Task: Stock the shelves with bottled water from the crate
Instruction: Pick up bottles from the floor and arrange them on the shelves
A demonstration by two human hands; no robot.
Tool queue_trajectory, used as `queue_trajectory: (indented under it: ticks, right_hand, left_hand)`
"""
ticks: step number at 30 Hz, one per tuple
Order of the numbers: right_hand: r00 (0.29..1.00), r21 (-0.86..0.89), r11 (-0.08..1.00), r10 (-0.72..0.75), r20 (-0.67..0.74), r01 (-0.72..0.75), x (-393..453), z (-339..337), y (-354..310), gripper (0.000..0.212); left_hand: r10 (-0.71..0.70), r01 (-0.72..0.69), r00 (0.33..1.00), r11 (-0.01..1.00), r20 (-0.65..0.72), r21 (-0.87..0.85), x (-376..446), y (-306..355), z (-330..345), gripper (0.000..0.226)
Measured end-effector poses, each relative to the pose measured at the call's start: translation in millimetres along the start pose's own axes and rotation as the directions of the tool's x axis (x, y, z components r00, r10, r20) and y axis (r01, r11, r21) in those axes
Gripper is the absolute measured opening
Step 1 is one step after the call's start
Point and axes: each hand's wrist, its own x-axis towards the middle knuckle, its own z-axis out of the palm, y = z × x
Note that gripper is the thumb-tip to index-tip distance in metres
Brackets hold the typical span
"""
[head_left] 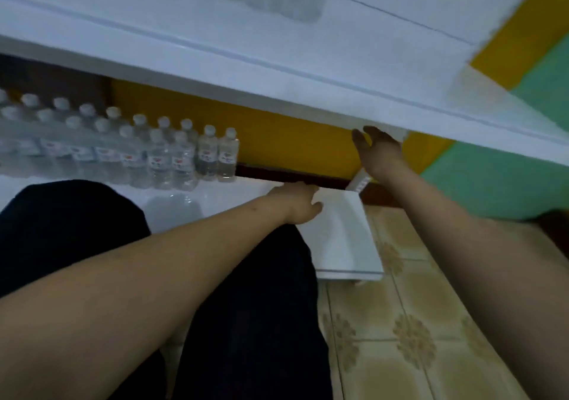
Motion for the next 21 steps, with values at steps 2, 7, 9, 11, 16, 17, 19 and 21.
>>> queue_trajectory:
  ticks: [2,7,9,11,16,17,19,21]
  right_hand:
    - [0.996,0.026,0.997,0.071,-0.049,-0.07,-27.4,-24.8,42.3,0.058]
    - [0.937,0.059,0.938,0.345,-0.047,-0.342,-134.6,-49.5,183.2,0.055]
    - [0.871,0.053,0.87,0.491,0.008,-0.491,-190.1,-52.9,247.9,0.058]
    - [0.775,0.024,0.776,0.629,0.054,-0.631,-250.7,-54.5,308.3,0.06]
    - [0.496,-0.011,0.504,0.853,0.166,-0.863,-385.8,-3.6,416.5,0.061]
    - [0.447,-0.01,0.457,0.873,0.195,-0.889,-404.8,15.8,427.4,0.061]
    - [0.327,0.015,0.335,0.909,0.257,-0.942,-437.9,55.3,449.2,0.06]
    - [0.217,0.091,0.198,0.921,0.324,-0.976,-459.8,95.0,466.7,0.061]
  left_hand:
    - [0.092,-0.095,0.995,0.994,0.047,0.062,2.3,55.4,24.2,0.062]
    - [0.198,-0.223,0.932,0.973,0.303,0.053,-6.6,191.9,127.2,0.061]
    - [0.232,-0.278,0.866,0.96,0.443,0.041,-23.1,232.6,179.1,0.059]
    - [0.247,-0.34,0.811,0.937,0.53,0.085,-39.1,255.6,227.5,0.058]
    - [0.072,-0.279,0.68,0.946,0.73,0.167,-48.8,274.5,314.5,0.052]
    - [0.035,-0.243,0.668,0.954,0.743,0.174,-50.6,270.8,323.6,0.048]
    - [-0.005,-0.213,0.644,0.959,0.765,0.186,-47.7,262.9,342.7,0.044]
    - [-0.024,-0.207,0.626,0.959,0.78,0.195,-37.3,249.3,359.5,0.037]
